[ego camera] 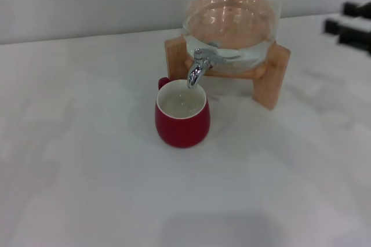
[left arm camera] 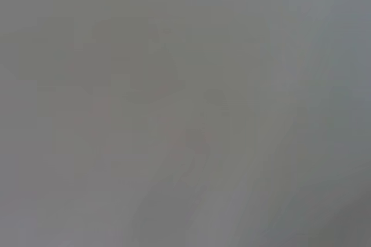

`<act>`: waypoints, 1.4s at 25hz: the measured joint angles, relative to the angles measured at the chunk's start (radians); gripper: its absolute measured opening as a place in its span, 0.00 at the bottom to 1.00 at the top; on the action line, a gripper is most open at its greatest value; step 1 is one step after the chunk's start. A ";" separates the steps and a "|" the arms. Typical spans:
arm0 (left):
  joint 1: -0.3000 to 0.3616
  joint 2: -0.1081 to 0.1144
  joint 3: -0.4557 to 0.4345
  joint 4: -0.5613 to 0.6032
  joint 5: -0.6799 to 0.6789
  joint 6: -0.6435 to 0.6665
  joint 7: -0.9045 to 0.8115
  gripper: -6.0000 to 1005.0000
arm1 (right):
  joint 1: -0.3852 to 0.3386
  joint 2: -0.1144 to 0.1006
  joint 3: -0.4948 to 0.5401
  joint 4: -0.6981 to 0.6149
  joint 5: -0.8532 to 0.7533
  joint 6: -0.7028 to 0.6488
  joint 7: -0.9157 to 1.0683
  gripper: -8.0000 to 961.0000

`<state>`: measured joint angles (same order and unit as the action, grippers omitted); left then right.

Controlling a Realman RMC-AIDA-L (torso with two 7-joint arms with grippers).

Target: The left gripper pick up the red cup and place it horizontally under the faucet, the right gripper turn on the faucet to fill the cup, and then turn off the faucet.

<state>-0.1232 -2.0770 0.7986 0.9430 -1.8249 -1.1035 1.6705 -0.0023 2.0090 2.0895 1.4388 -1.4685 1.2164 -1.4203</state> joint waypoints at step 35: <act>0.072 -0.003 -0.006 -0.040 0.048 -0.211 0.043 0.86 | 0.123 -0.003 0.261 -0.275 0.068 -0.144 -0.136 0.67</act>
<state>-0.0513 -2.0800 0.7926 0.9034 -1.7764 -1.3141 1.7136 0.1205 2.0065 2.3504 1.1636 -1.4005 1.0726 -1.5562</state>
